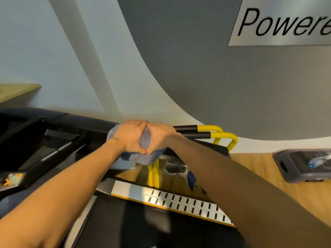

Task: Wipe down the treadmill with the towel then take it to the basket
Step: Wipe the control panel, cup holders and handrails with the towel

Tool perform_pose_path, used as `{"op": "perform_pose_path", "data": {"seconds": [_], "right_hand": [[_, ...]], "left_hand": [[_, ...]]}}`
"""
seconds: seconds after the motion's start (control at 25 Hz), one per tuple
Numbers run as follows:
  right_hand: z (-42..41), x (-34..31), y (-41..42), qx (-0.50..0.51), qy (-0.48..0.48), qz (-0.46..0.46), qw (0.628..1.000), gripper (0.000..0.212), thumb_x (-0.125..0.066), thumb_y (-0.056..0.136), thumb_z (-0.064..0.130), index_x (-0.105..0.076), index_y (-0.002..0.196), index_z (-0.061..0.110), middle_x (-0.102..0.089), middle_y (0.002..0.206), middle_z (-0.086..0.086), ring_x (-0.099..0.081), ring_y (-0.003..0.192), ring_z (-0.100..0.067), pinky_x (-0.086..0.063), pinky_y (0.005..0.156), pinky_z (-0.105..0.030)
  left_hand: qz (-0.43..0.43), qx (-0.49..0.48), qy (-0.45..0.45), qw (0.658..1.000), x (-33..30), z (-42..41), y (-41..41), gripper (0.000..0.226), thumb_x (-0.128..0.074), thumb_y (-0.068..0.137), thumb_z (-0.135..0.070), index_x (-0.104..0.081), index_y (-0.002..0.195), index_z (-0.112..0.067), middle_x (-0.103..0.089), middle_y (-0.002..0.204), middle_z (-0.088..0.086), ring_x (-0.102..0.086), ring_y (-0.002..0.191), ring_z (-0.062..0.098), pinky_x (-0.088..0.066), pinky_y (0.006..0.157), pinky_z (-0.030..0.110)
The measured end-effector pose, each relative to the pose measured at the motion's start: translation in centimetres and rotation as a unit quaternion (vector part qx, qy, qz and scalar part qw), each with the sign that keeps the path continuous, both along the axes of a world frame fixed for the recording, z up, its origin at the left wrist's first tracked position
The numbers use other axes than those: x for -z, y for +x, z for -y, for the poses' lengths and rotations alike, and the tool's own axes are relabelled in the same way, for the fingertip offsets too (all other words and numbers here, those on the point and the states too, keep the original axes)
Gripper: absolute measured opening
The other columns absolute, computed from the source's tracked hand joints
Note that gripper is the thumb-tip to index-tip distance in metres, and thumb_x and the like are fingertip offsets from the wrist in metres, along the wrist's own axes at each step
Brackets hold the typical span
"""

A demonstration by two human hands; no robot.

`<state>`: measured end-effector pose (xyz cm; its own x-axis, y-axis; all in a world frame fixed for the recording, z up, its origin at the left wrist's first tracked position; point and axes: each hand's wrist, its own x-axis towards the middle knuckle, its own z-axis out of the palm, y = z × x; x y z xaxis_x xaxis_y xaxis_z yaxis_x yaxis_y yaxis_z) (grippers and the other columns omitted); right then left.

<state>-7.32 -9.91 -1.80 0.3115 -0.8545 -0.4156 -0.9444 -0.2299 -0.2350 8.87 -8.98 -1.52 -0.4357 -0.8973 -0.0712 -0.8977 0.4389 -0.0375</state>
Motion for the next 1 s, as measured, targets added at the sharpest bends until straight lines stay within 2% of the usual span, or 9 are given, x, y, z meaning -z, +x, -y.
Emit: {"op": "perform_pose_path", "data": {"seconds": [0.08,0.16,0.6,0.76,0.84,0.88,0.92,0.96,1.0], "right_hand": [[0.1,0.3,-1.6,-0.061,-0.071,0.036,0.995,0.092,-0.084,0.058,0.057,-0.046,0.133,0.019,-0.061,0.117,-0.005,-0.059,0.104,-0.027,-0.049,0.089,-0.043],[-0.4,-0.3,-2.7,-0.083,-0.084,0.045,0.992,0.108,-0.085,0.051,0.062,-0.041,0.141,0.022,-0.060,0.126,-0.001,-0.059,0.113,-0.025,-0.049,0.095,-0.042],[-3.3,2.6,-15.8,-0.040,-0.110,0.025,0.993,0.097,-0.080,0.047,0.069,-0.049,0.126,0.023,-0.064,0.115,-0.001,-0.063,0.103,-0.027,-0.053,0.086,-0.044],[-5.1,2.5,-21.4,0.008,-0.102,0.031,0.994,0.087,-0.084,0.053,0.057,-0.052,0.125,0.020,-0.064,0.115,-0.001,-0.063,0.105,-0.026,-0.053,0.088,-0.043],[-5.9,2.3,-22.7,0.056,-0.045,-0.002,0.997,0.088,-0.085,0.060,0.050,-0.047,0.133,0.018,-0.061,0.121,-0.004,-0.060,0.109,-0.028,-0.051,0.091,-0.042],[-5.8,2.8,-22.1,0.079,-0.049,-0.038,0.995,0.079,-0.083,0.067,0.045,-0.049,0.133,0.017,-0.061,0.121,-0.004,-0.059,0.111,-0.027,-0.049,0.093,-0.041],[-6.4,3.8,-22.9,0.023,-0.032,-0.099,0.994,0.056,-0.076,0.078,0.036,-0.055,0.126,0.016,-0.062,0.116,-0.005,-0.059,0.110,-0.026,-0.044,0.096,-0.043],[-5.9,4.4,-23.1,0.139,-0.024,-0.069,0.988,0.025,-0.064,0.089,0.023,-0.062,0.112,0.014,-0.063,0.105,-0.008,-0.058,0.108,-0.027,-0.038,0.101,-0.048],[-5.9,3.9,-21.2,0.267,-0.005,-0.028,0.963,0.015,-0.049,0.093,0.010,-0.064,0.095,0.010,-0.060,0.091,-0.014,-0.057,0.104,-0.030,-0.032,0.103,-0.055]], "left_hand": [[0.006,-0.004,-0.015,1.000,0.7,-0.3,-1.0,0.115,-0.055,0.046,-0.087,-0.053,0.132,-0.011,-0.064,0.120,0.008,-0.061,0.106,0.028,-0.049,0.096,0.040],[0.009,-0.005,-0.027,1.000,1.1,-0.7,-2.5,0.118,-0.056,0.044,-0.088,-0.052,0.134,-0.011,-0.064,0.122,0.007,-0.061,0.108,0.028,-0.049,0.097,0.041],[0.023,0.049,-0.040,0.998,3.0,-2.4,-16.0,0.106,-0.063,0.050,-0.083,-0.052,0.130,-0.014,-0.063,0.120,0.004,-0.061,0.107,0.025,-0.050,0.095,0.041],[0.020,0.068,-0.050,0.996,3.9,-3.1,-21.0,0.102,-0.067,0.052,-0.080,-0.051,0.128,-0.014,-0.062,0.119,0.004,-0.060,0.106,0.025,-0.050,0.093,0.040],[0.030,0.074,-0.057,0.995,4.1,-3.4,-22.9,0.100,-0.067,0.052,-0.080,-0.052,0.126,-0.014,-0.062,0.116,0.004,-0.059,0.104,0.024,-0.050,0.090,0.038],[0.032,0.076,-0.058,0.995,4.2,-3.5,-23.4,0.099,-0.066,0.052,-0.080,-0.052,0.125,-0.015,-0.062,0.115,0.004,-0.059,0.102,0.024,-0.050,0.088,0.038],[0.031,0.077,-0.059,0.995,4.3,-3.6,-23.6,0.098,-0.066,0.052,-0.079,-0.053,0.124,-0.015,-0.062,0.114,0.004,-0.059,0.101,0.023,-0.050,0.087,0.038],[0.030,0.076,-0.058,0.995,4.3,-3.6,-23.6,0.096,-0.067,0.053,-0.078,-0.053,0.124,-0.015,-0.061,0.115,0.004,-0.058,0.101,0.024,-0.049,0.087,0.038],[0.025,0.075,-0.057,0.995,4.3,-3.7,-23.4,0.095,-0.067,0.054,-0.077,-0.052,0.124,-0.015,-0.061,0.115,0.004,-0.058,0.102,0.024,-0.048,0.087,0.037]]}}
